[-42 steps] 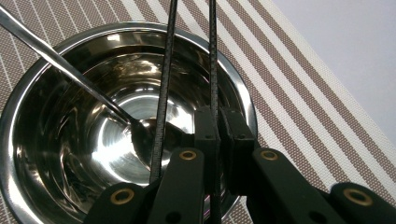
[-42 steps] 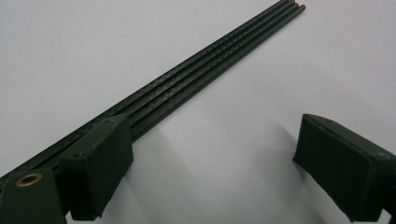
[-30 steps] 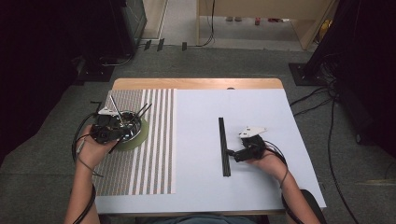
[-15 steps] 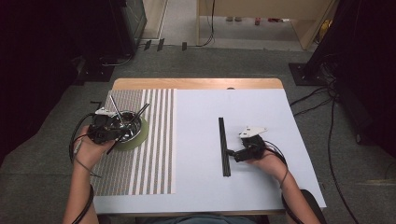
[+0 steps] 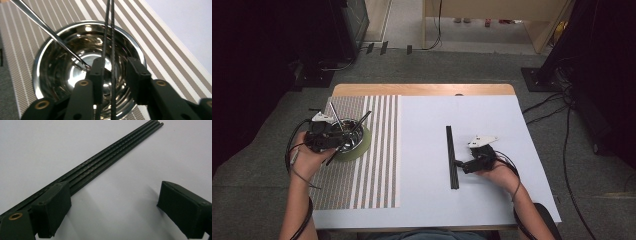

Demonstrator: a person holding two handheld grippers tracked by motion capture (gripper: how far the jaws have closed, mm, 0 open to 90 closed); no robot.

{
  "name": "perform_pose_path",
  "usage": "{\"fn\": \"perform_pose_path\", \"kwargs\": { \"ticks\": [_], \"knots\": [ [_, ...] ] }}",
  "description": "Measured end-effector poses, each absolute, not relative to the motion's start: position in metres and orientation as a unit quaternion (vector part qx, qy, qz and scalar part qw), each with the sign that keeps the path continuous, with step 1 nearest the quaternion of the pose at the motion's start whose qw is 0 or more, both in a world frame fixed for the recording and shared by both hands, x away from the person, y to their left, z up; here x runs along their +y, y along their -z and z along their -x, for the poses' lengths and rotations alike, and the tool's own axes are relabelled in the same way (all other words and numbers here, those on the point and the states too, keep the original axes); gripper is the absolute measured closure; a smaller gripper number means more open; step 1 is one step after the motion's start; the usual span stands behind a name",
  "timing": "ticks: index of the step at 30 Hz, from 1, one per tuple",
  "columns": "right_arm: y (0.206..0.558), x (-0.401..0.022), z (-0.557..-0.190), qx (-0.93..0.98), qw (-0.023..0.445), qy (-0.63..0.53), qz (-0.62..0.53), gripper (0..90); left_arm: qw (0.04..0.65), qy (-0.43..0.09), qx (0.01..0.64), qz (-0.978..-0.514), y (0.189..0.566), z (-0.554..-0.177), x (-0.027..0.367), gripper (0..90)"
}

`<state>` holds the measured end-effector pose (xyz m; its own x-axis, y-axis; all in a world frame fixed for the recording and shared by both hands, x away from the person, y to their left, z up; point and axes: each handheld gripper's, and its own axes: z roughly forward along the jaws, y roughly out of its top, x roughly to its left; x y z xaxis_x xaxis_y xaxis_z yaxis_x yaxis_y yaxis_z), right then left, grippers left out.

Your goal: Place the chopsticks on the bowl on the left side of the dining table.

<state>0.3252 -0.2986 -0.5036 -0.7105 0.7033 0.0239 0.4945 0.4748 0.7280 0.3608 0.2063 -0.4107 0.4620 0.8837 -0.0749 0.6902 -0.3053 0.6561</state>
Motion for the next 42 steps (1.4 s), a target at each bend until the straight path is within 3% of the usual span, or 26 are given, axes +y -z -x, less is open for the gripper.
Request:
{"fn": "perform_pose_path", "kwargs": {
  "ticks": [8,15,25,34,42],
  "knots": [
    [0.504,-0.299,-0.325,0.847,0.140,-0.371,-0.354,10.9,0.289,-0.158,0.501,-0.800,0.423,-0.365,0.203,58.2],
    [0.504,-0.299,-0.325,0.847,0.141,-0.371,-0.353,10.9,0.283,-0.150,0.500,-0.805,0.429,-0.367,0.199,66.8],
    [0.504,-0.299,-0.325,0.847,0.140,-0.371,-0.354,10.9,0.278,-0.152,0.492,-0.811,0.431,-0.368,0.192,70.1],
    [0.504,-0.299,-0.325,0.847,0.140,-0.371,-0.354,10.9,0.275,-0.149,0.489,-0.814,0.433,-0.368,0.194,80.0],
    [0.504,-0.299,-0.325,0.847,0.140,-0.371,-0.354,10.9,0.274,-0.141,0.488,-0.817,0.432,-0.367,0.203,81.0]
  ]
}}
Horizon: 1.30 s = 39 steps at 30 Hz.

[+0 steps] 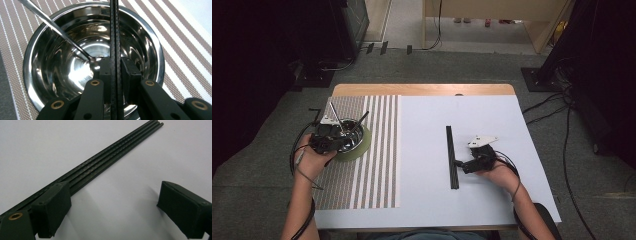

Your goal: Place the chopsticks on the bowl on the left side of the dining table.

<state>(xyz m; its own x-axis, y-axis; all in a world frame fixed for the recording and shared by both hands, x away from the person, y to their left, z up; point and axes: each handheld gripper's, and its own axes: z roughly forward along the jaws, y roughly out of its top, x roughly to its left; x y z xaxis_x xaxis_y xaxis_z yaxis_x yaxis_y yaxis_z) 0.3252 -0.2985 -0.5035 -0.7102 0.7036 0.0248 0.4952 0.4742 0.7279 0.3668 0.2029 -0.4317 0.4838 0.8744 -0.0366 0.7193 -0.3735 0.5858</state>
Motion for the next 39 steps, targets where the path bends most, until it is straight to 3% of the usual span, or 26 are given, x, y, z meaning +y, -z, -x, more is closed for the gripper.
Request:
{"fn": "perform_pose_path", "kwargs": {
  "ticks": [22,39],
  "knots": [
    [0.504,-0.299,-0.325,0.847,0.140,-0.371,-0.354,10.9,0.289,-0.117,0.457,-0.833,0.433,-0.365,0.195,80.3],
    [0.504,-0.299,-0.325,0.847,0.140,-0.371,-0.354,10.9,0.327,-0.156,0.484,-0.796,0.421,-0.356,0.203,54.4]
  ]
}}
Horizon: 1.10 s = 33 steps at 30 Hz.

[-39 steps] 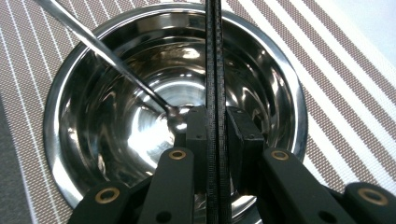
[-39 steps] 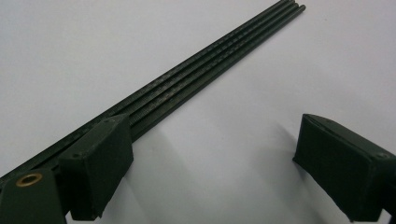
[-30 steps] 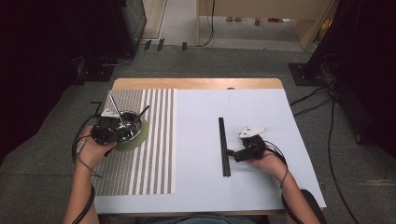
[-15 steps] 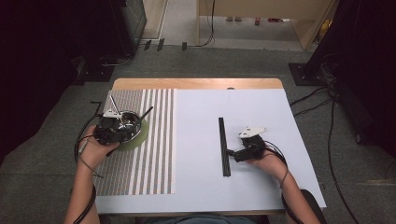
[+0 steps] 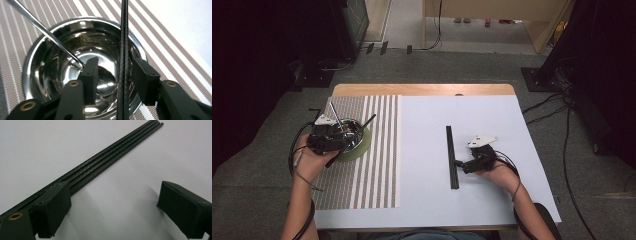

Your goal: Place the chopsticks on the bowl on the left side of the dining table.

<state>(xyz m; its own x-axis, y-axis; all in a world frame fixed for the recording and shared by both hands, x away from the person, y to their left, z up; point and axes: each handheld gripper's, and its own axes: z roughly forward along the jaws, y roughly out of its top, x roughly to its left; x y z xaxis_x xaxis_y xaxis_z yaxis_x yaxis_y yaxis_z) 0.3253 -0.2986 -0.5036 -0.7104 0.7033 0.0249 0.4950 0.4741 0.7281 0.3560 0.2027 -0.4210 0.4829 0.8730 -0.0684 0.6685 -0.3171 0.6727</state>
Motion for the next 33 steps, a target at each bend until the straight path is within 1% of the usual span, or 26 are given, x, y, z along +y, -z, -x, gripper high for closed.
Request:
{"fn": "perform_pose_path", "kwargs": {
  "ticks": [5,12,14,17,21,23,33],
  "knots": [
    [0.504,-0.299,-0.325,0.847,0.140,-0.371,-0.353,10.9,0.337,-0.169,0.489,-0.787,0.417,-0.347,0.204,47.5],
    [0.504,-0.299,-0.325,0.847,0.141,-0.371,-0.353,10.9,0.338,-0.190,0.499,-0.775,0.417,-0.331,0.204,41.6],
    [0.504,-0.299,-0.325,0.847,0.141,-0.371,-0.352,10.9,0.341,-0.196,0.501,-0.771,0.416,-0.327,0.205,38.1],
    [0.504,-0.299,-0.325,0.847,0.141,-0.371,-0.352,10.9,0.341,-0.210,0.504,-0.765,0.417,-0.320,0.205,35.6],
    [0.504,-0.299,-0.325,0.847,0.141,-0.371,-0.352,10.9,0.339,-0.220,0.511,-0.759,0.418,-0.311,0.205,35.6],
    [0.504,-0.299,-0.325,0.847,0.141,-0.371,-0.353,10.9,0.331,-0.236,0.516,-0.754,0.419,-0.306,0.206,36.0],
    [0.504,-0.299,-0.325,0.847,0.141,-0.371,-0.353,10.9,0.331,-0.233,0.534,-0.742,0.429,-0.289,0.219,34.3]
  ]
}}
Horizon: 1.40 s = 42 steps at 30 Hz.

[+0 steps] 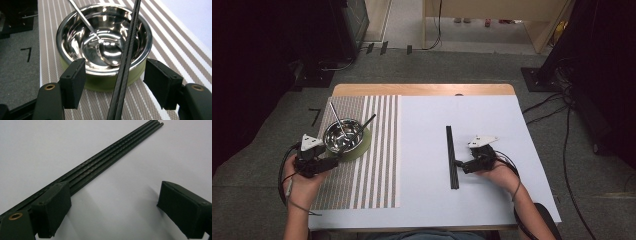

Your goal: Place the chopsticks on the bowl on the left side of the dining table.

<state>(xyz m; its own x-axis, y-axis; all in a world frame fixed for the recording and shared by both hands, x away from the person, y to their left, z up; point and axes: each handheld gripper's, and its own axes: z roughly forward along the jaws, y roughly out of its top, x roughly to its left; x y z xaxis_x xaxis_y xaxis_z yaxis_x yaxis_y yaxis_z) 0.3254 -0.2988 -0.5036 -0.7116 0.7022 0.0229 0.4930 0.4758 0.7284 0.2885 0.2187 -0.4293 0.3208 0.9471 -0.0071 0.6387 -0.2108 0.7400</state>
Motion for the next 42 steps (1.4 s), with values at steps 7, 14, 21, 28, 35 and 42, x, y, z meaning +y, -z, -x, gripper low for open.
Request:
{"fn": "perform_pose_path", "kwargs": {
  "ticks": [7,14,21,28,35,42],
  "knots": [
    [0.503,-0.299,-0.325,0.847,0.140,-0.371,-0.354,10.9,0.327,-0.237,0.534,-0.743,0.438,-0.285,0.227,33.1],
    [0.503,-0.299,-0.325,0.847,0.140,-0.370,-0.355,10.9,0.326,-0.236,0.535,-0.743,0.443,-0.289,0.232,33.2],
    [0.503,-0.299,-0.325,0.847,0.140,-0.370,-0.354,10.9,0.324,-0.234,0.535,-0.744,0.444,-0.290,0.233,33.1],
    [0.503,-0.299,-0.325,0.847,0.140,-0.370,-0.355,10.9,0.325,-0.233,0.543,-0.739,0.444,-0.290,0.238,33.2],
    [0.503,-0.299,-0.325,0.847,0.140,-0.370,-0.355,10.9,0.329,-0.233,0.553,-0.729,0.445,-0.290,0.245,33.2],
    [0.503,-0.299,-0.325,0.847,0.140,-0.370,-0.354,10.9,0.328,-0.234,0.563,-0.722,0.445,-0.290,0.249,33.3]
  ]
}}
